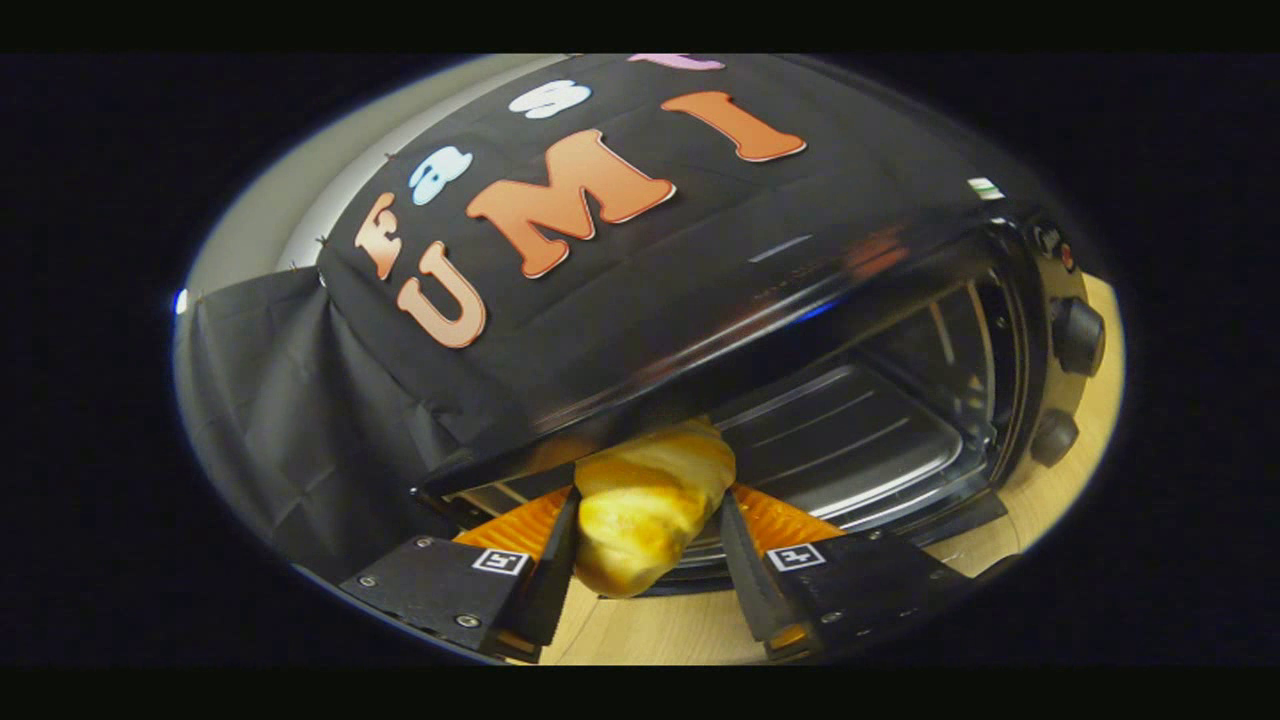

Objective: Open the toaster oven, put the food inside, and close the toaster oven door.

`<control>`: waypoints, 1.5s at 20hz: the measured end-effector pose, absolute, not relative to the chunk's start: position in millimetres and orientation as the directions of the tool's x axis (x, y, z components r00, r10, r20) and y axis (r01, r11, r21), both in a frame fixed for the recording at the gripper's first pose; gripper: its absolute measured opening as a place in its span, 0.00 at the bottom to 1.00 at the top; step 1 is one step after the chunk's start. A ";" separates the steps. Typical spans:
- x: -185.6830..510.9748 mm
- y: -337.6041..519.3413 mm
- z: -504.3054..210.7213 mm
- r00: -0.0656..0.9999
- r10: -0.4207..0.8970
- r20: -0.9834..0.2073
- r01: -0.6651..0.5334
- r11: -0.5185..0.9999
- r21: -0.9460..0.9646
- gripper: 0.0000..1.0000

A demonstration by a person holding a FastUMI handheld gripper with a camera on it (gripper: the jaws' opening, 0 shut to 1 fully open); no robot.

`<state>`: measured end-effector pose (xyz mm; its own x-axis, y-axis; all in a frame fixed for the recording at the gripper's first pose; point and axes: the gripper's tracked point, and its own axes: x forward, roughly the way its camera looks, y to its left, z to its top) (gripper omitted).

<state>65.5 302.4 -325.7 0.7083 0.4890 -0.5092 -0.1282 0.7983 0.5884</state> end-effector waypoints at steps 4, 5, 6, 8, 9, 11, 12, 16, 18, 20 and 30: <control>70.1 303.5 -334.8 0.718 0.438 -0.541 -0.165 0.863 0.478 0.72; 71.4 299.8 -336.0 0.721 0.416 -0.554 -0.162 0.879 0.450 0.72; 73.9 297.6 -338.0 0.725 0.400 -0.560 -0.160 0.890 0.428 0.72; 76.5 293.7 -342.7 0.727 0.371 -0.578 -0.156 0.908 0.388 0.72; 79.2 293.2 -342.1 0.733 0.367 -0.573 -0.162 0.912 0.377 0.74; 76.0 292.5 -342.1 0.733 0.365 -0.574 -0.181 0.918 0.353 0.82; 73.9 291.7 -337.1 0.741 0.367 -0.563 -0.193 0.919 0.345 0.85; 63.8 280.0 -310.5 0.768 0.382 -0.514 -0.233 0.914 0.331 0.91; 48.4 273.5 -298.8 0.767 0.406 -0.497 -0.241 0.900 0.362 0.91; 28.9 260.6 -289.8 0.763 0.413 -0.496 -0.243 0.896 0.373 0.91; -91.4 174.9 -293.2 0.679 0.407 -0.611 -0.203 0.904 0.377 0.91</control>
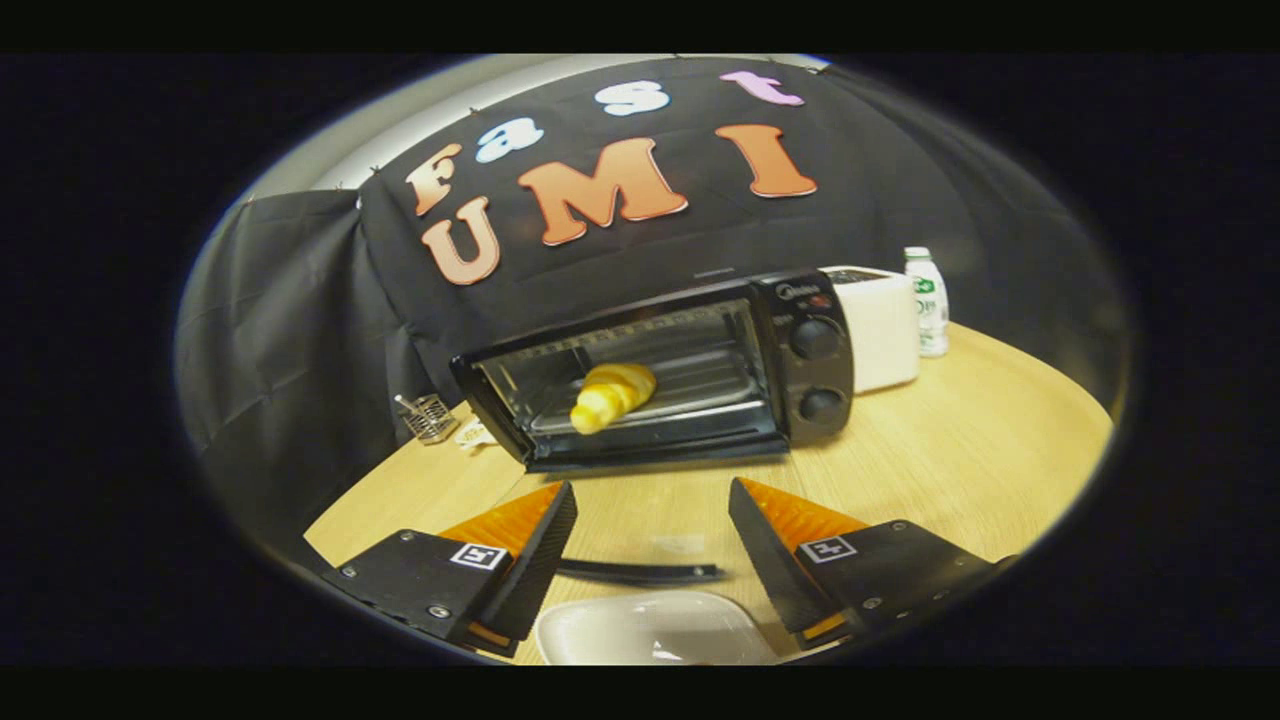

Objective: Open the toaster oven, put the food inside, and close the toaster oven door.

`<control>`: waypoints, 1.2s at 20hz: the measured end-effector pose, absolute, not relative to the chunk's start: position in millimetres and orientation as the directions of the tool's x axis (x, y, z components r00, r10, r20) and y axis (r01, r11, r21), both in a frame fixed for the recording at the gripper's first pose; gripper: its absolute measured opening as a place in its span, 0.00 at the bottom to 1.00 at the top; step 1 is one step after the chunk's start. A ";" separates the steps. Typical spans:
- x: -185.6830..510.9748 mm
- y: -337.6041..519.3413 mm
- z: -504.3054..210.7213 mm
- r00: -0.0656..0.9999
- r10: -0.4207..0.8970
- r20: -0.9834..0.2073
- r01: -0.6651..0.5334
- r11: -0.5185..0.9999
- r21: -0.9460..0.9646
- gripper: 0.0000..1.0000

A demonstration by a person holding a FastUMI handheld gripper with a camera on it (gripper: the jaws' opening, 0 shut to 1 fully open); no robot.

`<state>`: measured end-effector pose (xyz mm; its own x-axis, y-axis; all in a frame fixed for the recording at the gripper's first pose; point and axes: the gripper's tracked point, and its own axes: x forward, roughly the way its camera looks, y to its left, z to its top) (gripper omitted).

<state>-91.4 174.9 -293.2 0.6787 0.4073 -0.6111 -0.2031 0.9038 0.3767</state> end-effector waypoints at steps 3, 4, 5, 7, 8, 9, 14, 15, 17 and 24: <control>-127.2 169.6 -300.1 0.632 0.438 -0.639 -0.199 0.889 0.412 0.91; -136.8 170.4 -302.6 0.615 0.450 -0.648 -0.200 0.884 0.423 0.91; -147.3 172.7 -306.9 0.594 0.463 -0.658 -0.203 0.877 0.435 0.91; -161.6 175.1 -317.0 0.554 0.472 -0.686 -0.210 0.877 0.433 0.91; -163.9 175.9 -321.5 0.542 0.472 -0.695 -0.218 0.878 0.426 0.91; -161.9 175.8 -327.4 0.536 0.465 -0.704 -0.218 0.883 0.417 0.91; -146.3 186.8 -346.5 0.504 0.449 -0.738 -0.186 0.891 0.415 0.92; -142.9 186.4 -346.9 0.509 0.440 -0.740 -0.186 0.895 0.405 0.92; -137.4 187.9 -340.4 0.530 0.433 -0.729 -0.186 0.898 0.399 0.92; -110.0 191.5 -296.3 0.638 0.469 -0.611 -0.235 0.874 0.426 0.91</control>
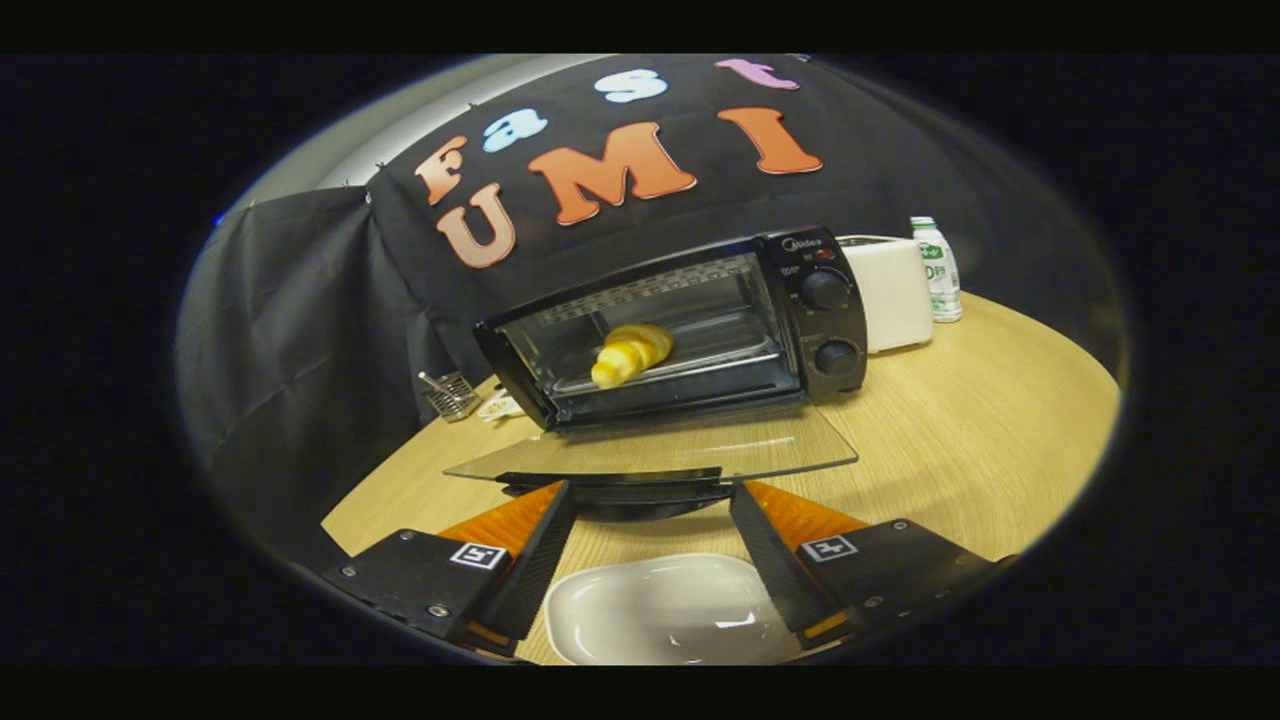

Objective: Open the toaster oven, put the food inside, and close the toaster oven door.

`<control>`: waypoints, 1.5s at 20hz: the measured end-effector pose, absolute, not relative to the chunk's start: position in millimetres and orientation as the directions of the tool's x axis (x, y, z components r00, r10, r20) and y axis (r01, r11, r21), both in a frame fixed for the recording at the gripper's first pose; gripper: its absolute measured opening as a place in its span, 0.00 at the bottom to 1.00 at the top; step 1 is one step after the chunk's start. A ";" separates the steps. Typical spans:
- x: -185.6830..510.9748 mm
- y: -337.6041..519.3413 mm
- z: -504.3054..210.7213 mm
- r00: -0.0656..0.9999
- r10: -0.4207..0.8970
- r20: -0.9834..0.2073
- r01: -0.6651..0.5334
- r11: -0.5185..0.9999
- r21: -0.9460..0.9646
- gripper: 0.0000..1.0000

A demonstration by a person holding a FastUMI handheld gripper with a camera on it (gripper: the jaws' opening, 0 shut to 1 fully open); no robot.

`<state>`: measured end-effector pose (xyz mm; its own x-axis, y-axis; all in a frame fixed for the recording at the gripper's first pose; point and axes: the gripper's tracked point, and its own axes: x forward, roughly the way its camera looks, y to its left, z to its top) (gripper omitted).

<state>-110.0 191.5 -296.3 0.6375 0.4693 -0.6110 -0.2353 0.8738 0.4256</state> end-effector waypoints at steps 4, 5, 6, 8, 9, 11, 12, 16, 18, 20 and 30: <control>-89.8 198.3 -280.0 0.672 0.480 -0.564 -0.220 0.856 0.467 0.92; -83.6 198.8 -275.2 0.684 0.480 -0.549 -0.216 0.853 0.476 0.92; -77.8 200.2 -271.3 0.696 0.479 -0.535 -0.219 0.851 0.478 0.91; -66.6 202.6 -265.0 0.715 0.481 -0.507 -0.222 0.844 0.488 0.92; -64.1 203.9 -264.5 0.712 0.485 -0.507 -0.216 0.839 0.499 0.93; -56.0 207.3 -260.7 0.715 0.493 -0.496 -0.207 0.827 0.523 0.95; -51.4 209.2 -258.8 0.717 0.498 -0.488 -0.205 0.820 0.535 0.95; -43.2 232.9 -255.8 0.697 0.537 -0.474 -0.233 0.795 0.560 0.96; -31.1 235.1 -249.8 0.713 0.528 -0.461 -0.238 0.801 0.550 0.95; -17.3 238.6 -246.1 0.726 0.520 -0.449 -0.222 0.796 0.563 0.95; 38.9 254.2 -249.4 0.789 0.412 -0.456 -0.254 0.895 0.368 0.91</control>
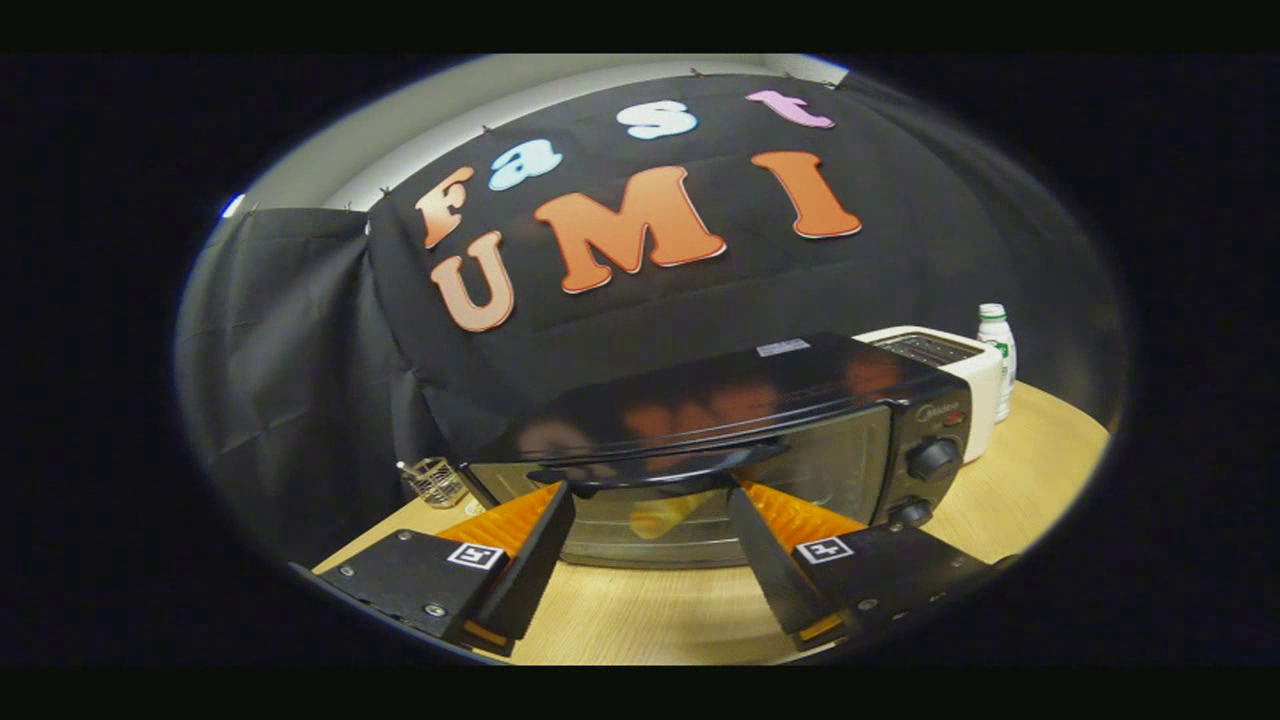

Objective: Open the toaster oven, put the food inside, and close the toaster oven door.

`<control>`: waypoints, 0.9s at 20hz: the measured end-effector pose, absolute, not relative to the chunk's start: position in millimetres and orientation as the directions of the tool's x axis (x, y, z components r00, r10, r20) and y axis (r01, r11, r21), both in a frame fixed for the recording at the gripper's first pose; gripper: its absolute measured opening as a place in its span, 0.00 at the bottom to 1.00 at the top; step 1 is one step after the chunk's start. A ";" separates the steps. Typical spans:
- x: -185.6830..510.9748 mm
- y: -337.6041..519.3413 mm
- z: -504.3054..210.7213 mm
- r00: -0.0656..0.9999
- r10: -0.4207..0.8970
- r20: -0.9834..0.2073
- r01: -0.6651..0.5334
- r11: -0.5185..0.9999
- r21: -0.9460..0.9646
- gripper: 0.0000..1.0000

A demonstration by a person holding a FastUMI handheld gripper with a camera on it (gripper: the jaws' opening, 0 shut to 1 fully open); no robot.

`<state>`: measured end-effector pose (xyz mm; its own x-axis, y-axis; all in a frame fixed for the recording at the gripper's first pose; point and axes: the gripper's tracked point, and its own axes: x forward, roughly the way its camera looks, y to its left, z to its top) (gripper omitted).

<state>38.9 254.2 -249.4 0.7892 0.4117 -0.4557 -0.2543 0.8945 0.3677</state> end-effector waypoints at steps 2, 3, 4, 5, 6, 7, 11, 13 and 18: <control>35.7 254.9 -249.5 0.785 0.416 -0.459 -0.257 0.893 0.370 0.90; 35.6 253.0 -249.7 0.786 0.414 -0.459 -0.258 0.895 0.364 0.90; 35.5 248.3 -249.9 0.792 0.400 -0.461 -0.254 0.903 0.348 0.91; 33.6 242.4 -248.8 0.800 0.384 -0.461 -0.250 0.912 0.327 0.92; 30.9 237.0 -243.1 0.811 0.377 -0.448 -0.252 0.916 0.314 0.92; 23.8 233.5 -239.8 0.807 0.382 -0.450 -0.257 0.914 0.314 0.91; -5.3 221.4 -203.4 0.831 0.406 -0.381 -0.305 0.904 0.298 0.88; -22.8 215.0 -187.7 0.837 0.417 -0.355 -0.332 0.902 0.276 0.88; -59.2 189.7 -152.9 0.860 0.416 -0.294 -0.358 0.904 0.232 0.89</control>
<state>-59.2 189.7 -152.9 0.8602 0.4164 -0.2944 -0.3582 0.9043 0.2323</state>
